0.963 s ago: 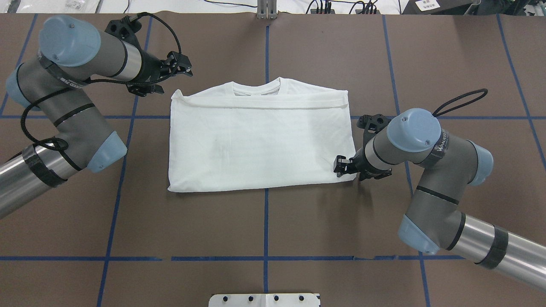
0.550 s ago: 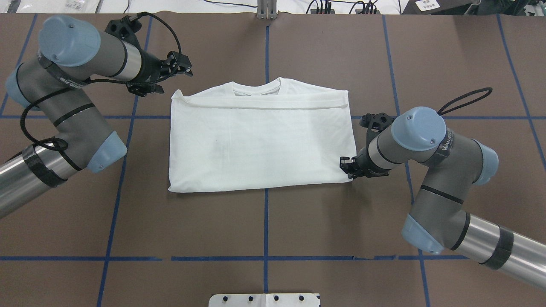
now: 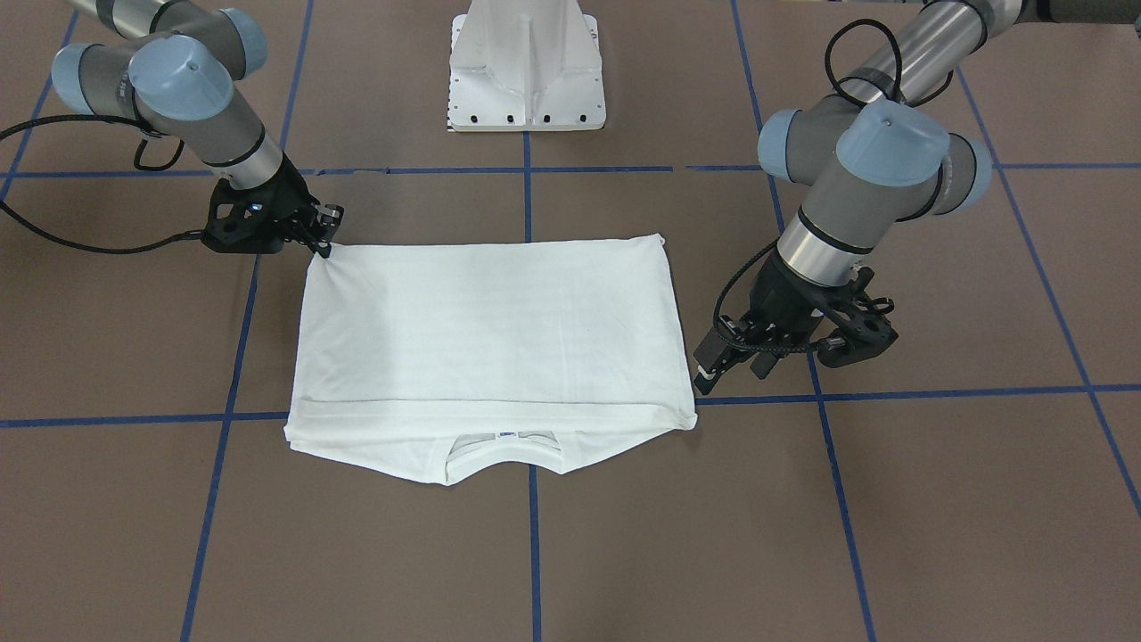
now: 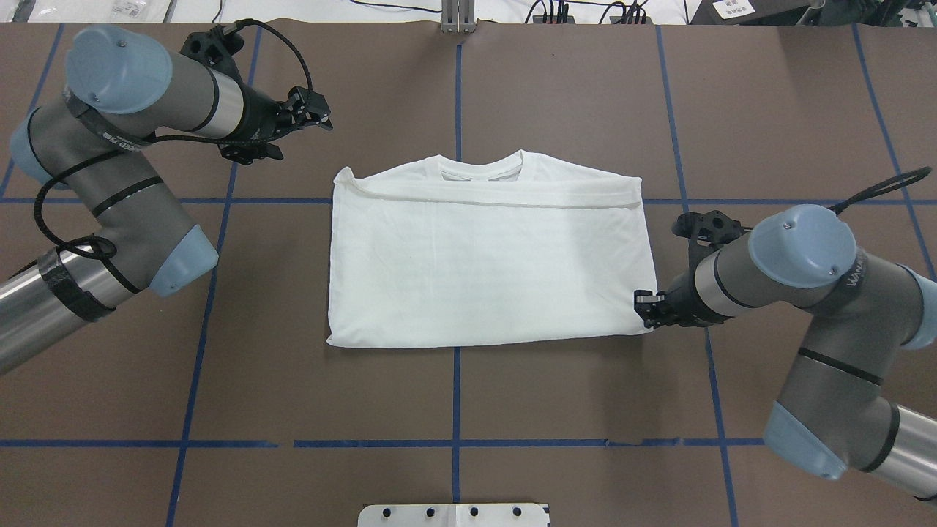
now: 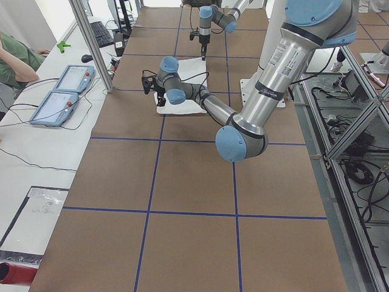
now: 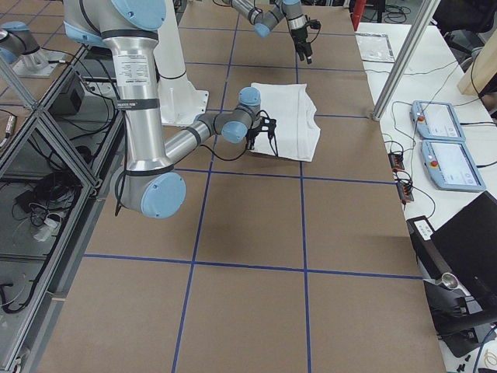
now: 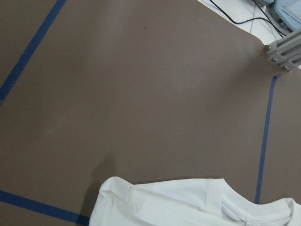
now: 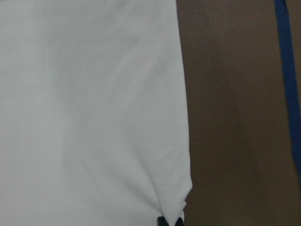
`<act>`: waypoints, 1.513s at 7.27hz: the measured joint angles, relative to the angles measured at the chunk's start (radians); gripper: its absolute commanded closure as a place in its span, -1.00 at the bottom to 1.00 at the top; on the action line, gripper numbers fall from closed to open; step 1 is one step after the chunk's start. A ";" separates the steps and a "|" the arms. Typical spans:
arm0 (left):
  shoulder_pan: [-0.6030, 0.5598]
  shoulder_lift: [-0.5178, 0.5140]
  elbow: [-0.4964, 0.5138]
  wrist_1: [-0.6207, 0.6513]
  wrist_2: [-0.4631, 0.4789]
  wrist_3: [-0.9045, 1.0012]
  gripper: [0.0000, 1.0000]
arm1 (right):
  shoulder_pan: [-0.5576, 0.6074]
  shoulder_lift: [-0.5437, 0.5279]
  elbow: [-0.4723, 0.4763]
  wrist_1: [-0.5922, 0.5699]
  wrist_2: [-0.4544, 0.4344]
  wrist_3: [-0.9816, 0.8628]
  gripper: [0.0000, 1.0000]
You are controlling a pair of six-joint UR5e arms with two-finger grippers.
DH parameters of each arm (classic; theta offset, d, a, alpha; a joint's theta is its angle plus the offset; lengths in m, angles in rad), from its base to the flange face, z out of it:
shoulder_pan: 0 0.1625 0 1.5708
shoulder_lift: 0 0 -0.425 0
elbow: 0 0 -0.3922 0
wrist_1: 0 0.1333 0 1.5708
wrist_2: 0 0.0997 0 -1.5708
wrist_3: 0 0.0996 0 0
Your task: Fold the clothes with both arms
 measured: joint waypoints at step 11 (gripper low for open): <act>0.027 0.001 -0.065 0.002 0.031 0.003 -0.99 | -0.462 -0.218 0.251 0.013 0.185 0.061 -1.00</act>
